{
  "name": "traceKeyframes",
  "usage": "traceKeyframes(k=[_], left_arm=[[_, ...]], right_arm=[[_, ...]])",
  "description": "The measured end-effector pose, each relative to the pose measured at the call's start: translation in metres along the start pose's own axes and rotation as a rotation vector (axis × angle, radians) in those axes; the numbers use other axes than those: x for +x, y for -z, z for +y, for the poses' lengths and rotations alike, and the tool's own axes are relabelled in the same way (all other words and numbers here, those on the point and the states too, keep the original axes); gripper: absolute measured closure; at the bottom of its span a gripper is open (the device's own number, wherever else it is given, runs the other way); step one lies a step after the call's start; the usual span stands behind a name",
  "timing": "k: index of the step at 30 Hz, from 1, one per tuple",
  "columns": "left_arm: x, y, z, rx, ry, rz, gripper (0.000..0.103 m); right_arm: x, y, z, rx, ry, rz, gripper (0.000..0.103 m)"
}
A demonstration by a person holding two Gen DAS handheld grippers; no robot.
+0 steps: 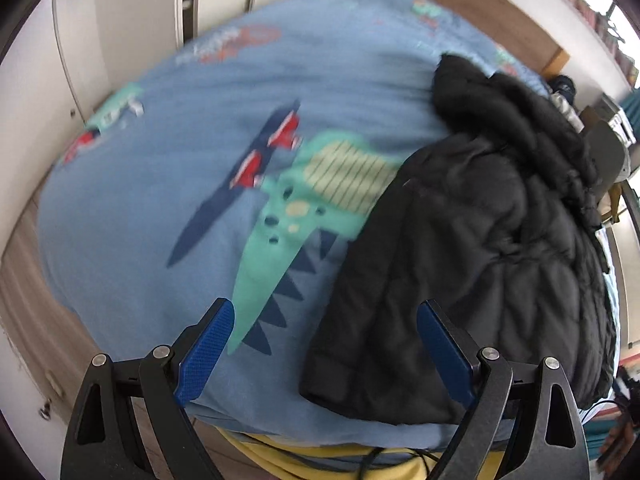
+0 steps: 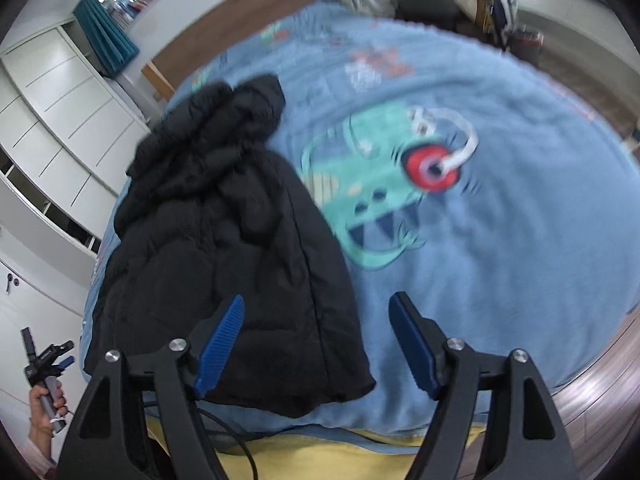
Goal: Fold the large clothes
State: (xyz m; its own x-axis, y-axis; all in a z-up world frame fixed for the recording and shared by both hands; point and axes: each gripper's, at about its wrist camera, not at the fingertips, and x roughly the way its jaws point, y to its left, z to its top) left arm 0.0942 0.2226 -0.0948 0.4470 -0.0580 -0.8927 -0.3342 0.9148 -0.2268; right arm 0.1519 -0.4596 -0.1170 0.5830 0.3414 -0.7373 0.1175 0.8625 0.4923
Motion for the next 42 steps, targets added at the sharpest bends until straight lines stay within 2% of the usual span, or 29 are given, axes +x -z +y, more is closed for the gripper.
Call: traceKeyframes(k=[5, 8, 10, 12, 16, 18, 23, 24, 27, 29, 32, 33, 35, 42], left_arm=[[0.040, 0.002, 0.015, -0.066, 0.039, 0.105, 0.011], [0.049, 0.008, 0.016, -0.066, 0.055, 0.114, 0.011], [0.051, 0.011, 0.014, -0.057, 0.099, 0.125, 0.012], [0.050, 0.016, 0.009, -0.043, 0.179, 0.148, 0.014], [0.048, 0.027, 0.000, -0.015, 0.282, 0.179, 0.034], [0.046, 0.031, -0.005, -0.004, 0.324, 0.188, 0.038], [0.042, 0.037, -0.012, -0.001, 0.385, 0.198, 0.053], [0.042, 0.037, -0.013, 0.000, 0.391, 0.199, 0.054], [0.044, 0.035, -0.014, 0.010, 0.376, 0.202, 0.059], [0.043, 0.030, -0.017, 0.010, 0.377, 0.204, 0.073], [0.040, 0.026, -0.027, 0.017, 0.414, 0.202, 0.087], [0.036, 0.025, -0.035, 0.036, 0.431, 0.198, 0.088], [0.024, 0.023, -0.046, 0.073, 0.464, 0.178, 0.091], [-0.018, -0.006, -0.055, 0.020, 0.620, 0.077, 0.093]], right_arm=[[0.041, 0.007, -0.003, 0.024, -0.056, 0.109, 0.026], [0.050, 0.011, 0.002, 0.008, -0.076, 0.147, 0.026], [0.054, 0.012, 0.004, 0.010, -0.090, 0.169, 0.026], [0.056, 0.012, 0.001, 0.042, -0.119, 0.181, 0.026], [0.058, 0.015, -0.001, 0.069, -0.162, 0.199, 0.027], [0.058, 0.016, 0.001, 0.066, -0.173, 0.211, 0.037], [0.057, 0.015, 0.008, 0.056, -0.195, 0.227, 0.053], [0.058, 0.015, 0.007, 0.059, -0.201, 0.230, 0.056], [0.060, 0.017, 0.009, 0.067, -0.208, 0.252, 0.057], [0.063, 0.017, 0.011, 0.077, -0.209, 0.265, 0.060], [0.062, 0.018, 0.014, 0.083, -0.235, 0.259, 0.078], [0.060, 0.018, 0.018, 0.073, -0.250, 0.253, 0.083], [0.055, 0.017, 0.030, 0.038, -0.279, 0.240, 0.087], [0.024, -0.004, 0.045, 0.050, -0.382, 0.127, 0.089]])
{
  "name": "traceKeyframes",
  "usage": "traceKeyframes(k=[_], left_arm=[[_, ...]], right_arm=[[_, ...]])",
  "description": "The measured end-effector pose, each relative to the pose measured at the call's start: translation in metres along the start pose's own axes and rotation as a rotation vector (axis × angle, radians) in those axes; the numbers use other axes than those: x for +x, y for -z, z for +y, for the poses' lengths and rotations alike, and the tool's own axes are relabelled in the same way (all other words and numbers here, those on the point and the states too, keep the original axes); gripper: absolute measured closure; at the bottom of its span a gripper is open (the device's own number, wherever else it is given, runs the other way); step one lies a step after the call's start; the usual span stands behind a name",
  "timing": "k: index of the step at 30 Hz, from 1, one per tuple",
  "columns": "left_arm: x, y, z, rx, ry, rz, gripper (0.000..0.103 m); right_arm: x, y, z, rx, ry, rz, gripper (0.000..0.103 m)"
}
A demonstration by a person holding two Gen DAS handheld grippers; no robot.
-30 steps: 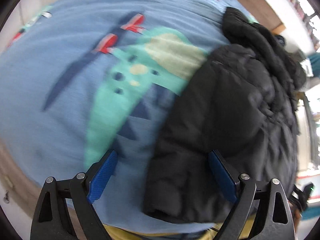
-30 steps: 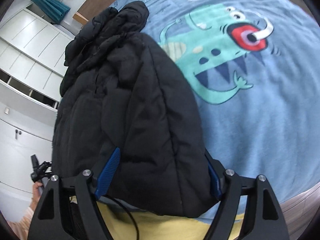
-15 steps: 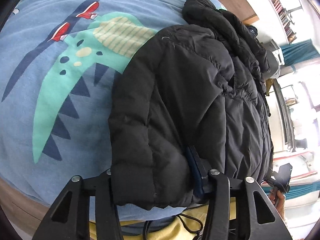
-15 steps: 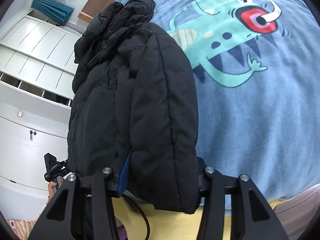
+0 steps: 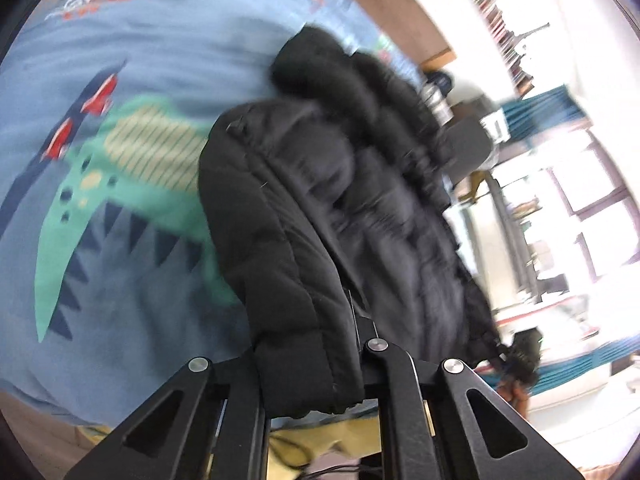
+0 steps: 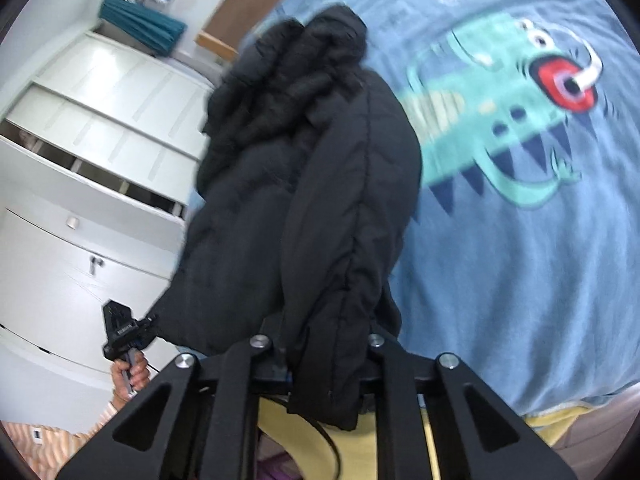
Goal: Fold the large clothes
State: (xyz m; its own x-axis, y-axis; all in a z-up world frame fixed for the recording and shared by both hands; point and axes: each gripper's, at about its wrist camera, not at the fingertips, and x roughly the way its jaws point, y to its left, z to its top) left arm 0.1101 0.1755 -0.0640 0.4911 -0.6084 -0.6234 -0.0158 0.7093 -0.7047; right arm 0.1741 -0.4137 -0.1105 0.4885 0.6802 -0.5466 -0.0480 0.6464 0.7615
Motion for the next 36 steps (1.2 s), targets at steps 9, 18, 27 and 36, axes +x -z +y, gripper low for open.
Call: traceKeyframes(k=[9, 18, 27, 36], left_arm=[[-0.033, -0.076, -0.048, 0.037, 0.106, -0.135, 0.094], [-0.030, -0.214, -0.100, 0.083, 0.123, -0.296, 0.093], [0.057, -0.349, -0.093, -0.003, 0.045, -0.352, 0.093], [0.174, -0.424, -0.047, -0.013, -0.122, -0.266, 0.092]], right_arm=[[-0.040, -0.070, 0.050, 0.005, -0.172, -0.227, 0.089], [-0.045, -0.186, 0.088, 0.008, -0.197, -0.408, 0.090], [0.009, -0.339, 0.087, 0.118, -0.049, -0.514, 0.090], [0.132, -0.438, 0.018, 0.285, 0.154, -0.464, 0.090]])
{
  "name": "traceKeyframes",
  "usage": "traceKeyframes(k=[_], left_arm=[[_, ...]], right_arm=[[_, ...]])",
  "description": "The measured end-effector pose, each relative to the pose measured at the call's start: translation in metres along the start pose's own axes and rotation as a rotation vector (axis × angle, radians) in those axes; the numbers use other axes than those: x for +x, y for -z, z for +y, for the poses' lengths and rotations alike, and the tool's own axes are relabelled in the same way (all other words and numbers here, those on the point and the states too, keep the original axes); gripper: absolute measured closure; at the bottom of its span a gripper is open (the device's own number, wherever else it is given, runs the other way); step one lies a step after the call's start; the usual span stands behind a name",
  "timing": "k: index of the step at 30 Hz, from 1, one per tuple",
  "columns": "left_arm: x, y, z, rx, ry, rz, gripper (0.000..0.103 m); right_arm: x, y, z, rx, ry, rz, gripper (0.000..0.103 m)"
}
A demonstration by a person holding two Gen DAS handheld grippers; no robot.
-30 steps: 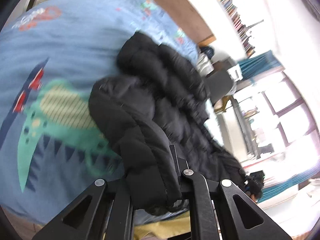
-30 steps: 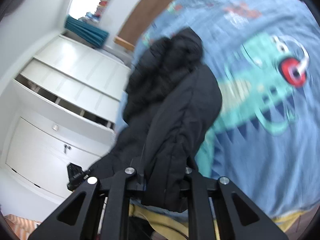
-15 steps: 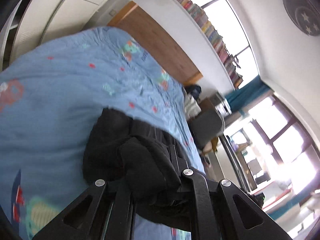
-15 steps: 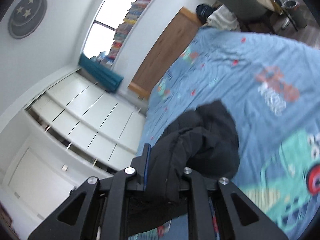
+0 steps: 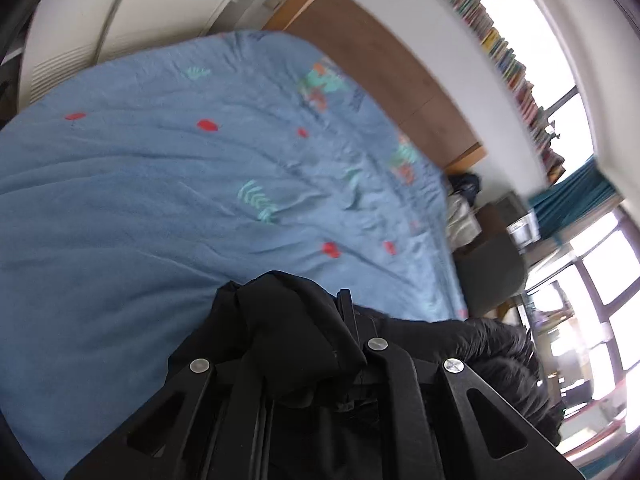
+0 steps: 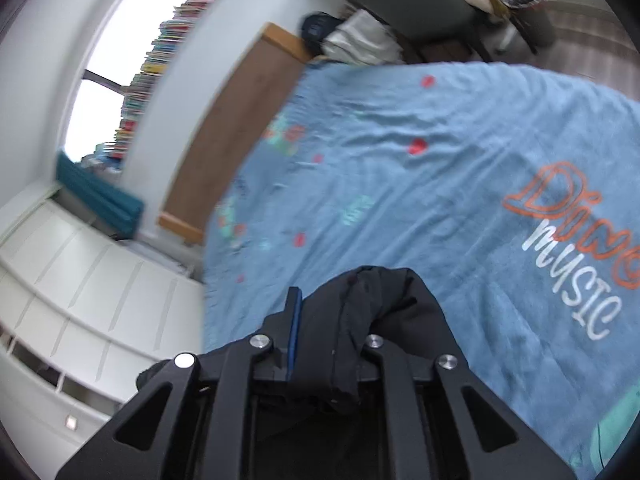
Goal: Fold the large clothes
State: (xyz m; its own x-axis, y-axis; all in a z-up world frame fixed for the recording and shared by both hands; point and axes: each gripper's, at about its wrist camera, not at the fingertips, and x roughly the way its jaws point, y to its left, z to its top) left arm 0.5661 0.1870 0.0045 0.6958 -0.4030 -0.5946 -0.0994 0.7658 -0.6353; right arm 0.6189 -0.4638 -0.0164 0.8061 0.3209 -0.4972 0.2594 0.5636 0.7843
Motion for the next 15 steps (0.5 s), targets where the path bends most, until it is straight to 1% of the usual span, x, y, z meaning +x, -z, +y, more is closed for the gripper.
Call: traceKeyframes(k=[2, 5, 8, 10, 13, 15], left_arm=[[0.029, 0.001, 0.011, -0.002, -0.030, 0.027, 0.089], [0.062, 0.004, 0.026, -0.025, -0.037, 0.056, 0.088], [0.084, 0.007, 0.034, -0.027, -0.037, 0.078, 0.088], [0.090, 0.006, 0.036, -0.021, -0.038, 0.089, 0.088], [0.090, 0.003, 0.040, -0.038, -0.014, 0.088, 0.087], [0.086, 0.000, 0.042, -0.061, 0.017, 0.078, 0.083]], right_arm=[[0.028, -0.001, -0.011, 0.036, 0.039, 0.010, 0.090], [0.063, 0.001, -0.031, 0.070, 0.060, 0.035, 0.089], [0.096, 0.002, -0.048, 0.108, 0.078, 0.065, 0.089], [0.108, 0.003, -0.056, 0.138, 0.068, 0.078, 0.089], [0.121, 0.002, -0.065, 0.181, 0.034, 0.097, 0.085], [0.124, 0.001, -0.073, 0.229, -0.009, 0.100, 0.079]])
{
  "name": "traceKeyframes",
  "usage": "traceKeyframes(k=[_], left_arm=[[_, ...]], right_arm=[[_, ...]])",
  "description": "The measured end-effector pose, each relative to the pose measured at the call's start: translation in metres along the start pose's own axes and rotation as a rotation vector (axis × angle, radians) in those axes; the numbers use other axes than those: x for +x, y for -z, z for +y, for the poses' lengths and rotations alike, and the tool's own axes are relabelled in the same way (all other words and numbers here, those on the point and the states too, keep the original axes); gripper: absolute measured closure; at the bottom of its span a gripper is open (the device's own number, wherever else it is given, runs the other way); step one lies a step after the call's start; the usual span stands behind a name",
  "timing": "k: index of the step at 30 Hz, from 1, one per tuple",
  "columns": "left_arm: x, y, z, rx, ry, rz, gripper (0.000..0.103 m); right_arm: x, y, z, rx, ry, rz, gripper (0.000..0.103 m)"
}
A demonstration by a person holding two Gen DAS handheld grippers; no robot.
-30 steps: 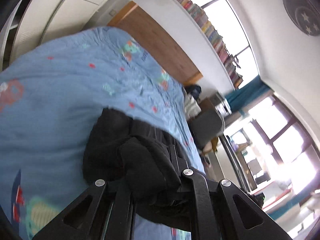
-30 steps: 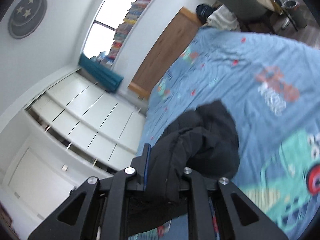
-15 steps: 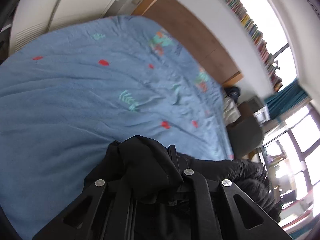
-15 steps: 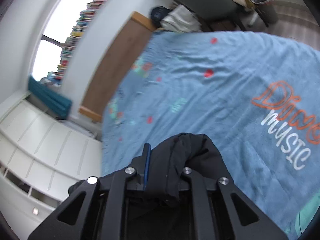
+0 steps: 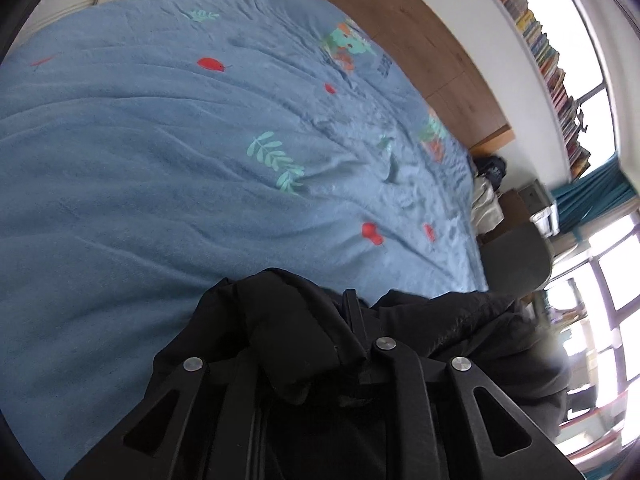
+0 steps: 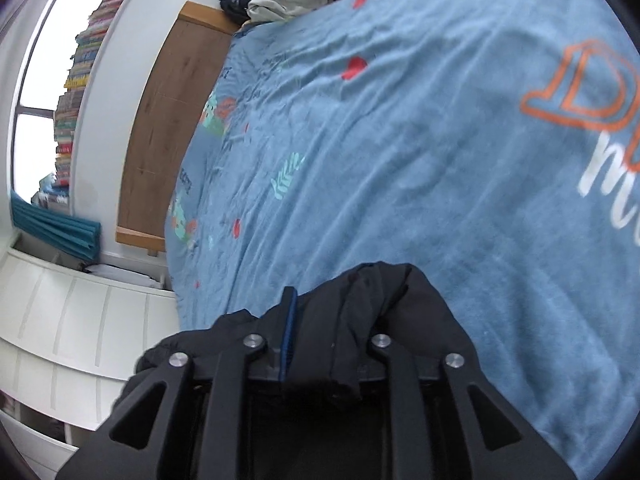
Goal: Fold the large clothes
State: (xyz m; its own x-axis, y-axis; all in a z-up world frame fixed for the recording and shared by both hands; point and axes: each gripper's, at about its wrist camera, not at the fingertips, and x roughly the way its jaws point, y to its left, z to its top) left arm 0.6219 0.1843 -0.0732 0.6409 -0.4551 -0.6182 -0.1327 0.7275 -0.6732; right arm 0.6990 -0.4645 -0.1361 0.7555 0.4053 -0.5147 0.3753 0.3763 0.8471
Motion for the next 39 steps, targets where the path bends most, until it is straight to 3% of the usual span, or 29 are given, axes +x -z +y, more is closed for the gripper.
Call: traceKeyframes(k=[2, 6, 7, 9, 11, 16, 19, 23, 27, 32, 36, 39], left_arm=[[-0.004, -0.004, 0.000, -0.014, 0.030, -0.008, 0.074], [-0.016, -0.009, -0.009, -0.013, 0.056, -0.019, 0.053], [-0.018, -0.010, -0.011, -0.014, 0.056, -0.019, 0.044], [-0.026, -0.014, -0.018, -0.010, 0.045, -0.039, 0.037], [-0.037, -0.018, -0.021, -0.018, 0.029, -0.071, 0.021], [-0.074, -0.023, -0.032, -0.006, -0.049, -0.136, 0.019], [-0.096, -0.007, -0.052, 0.087, -0.112, -0.152, 0.016], [-0.103, 0.025, -0.070, 0.173, -0.157, -0.113, 0.013], [-0.085, 0.066, -0.096, 0.313, -0.202, -0.075, 0.013], [-0.049, 0.100, -0.131, 0.440, -0.185, -0.050, 0.013], [-0.015, 0.103, -0.158, 0.540, -0.223, -0.061, 0.013], [0.014, 0.099, -0.170, 0.591, -0.288, -0.072, 0.013]], right_arm=[[-0.001, -0.003, -0.003, 0.025, -0.041, 0.000, 0.071], [-0.012, -0.010, 0.003, 0.027, -0.103, -0.020, 0.032], [-0.015, -0.012, 0.005, 0.025, -0.101, -0.033, 0.030], [-0.024, -0.016, 0.008, 0.030, -0.112, -0.049, 0.026], [-0.036, -0.020, 0.011, 0.044, -0.139, -0.061, 0.026], [-0.074, -0.015, 0.030, -0.081, -0.131, -0.068, 0.025], [-0.100, 0.011, 0.058, -0.264, -0.113, -0.075, 0.025], [-0.120, 0.056, 0.085, -0.448, -0.095, -0.049, 0.025], [-0.118, 0.122, 0.114, -0.676, -0.058, -0.001, 0.025], [-0.089, 0.193, 0.142, -0.851, -0.064, 0.076, 0.025], [-0.057, 0.220, 0.164, -0.988, -0.004, 0.071, 0.025], [-0.026, 0.219, 0.172, -1.030, 0.053, 0.084, 0.025]])
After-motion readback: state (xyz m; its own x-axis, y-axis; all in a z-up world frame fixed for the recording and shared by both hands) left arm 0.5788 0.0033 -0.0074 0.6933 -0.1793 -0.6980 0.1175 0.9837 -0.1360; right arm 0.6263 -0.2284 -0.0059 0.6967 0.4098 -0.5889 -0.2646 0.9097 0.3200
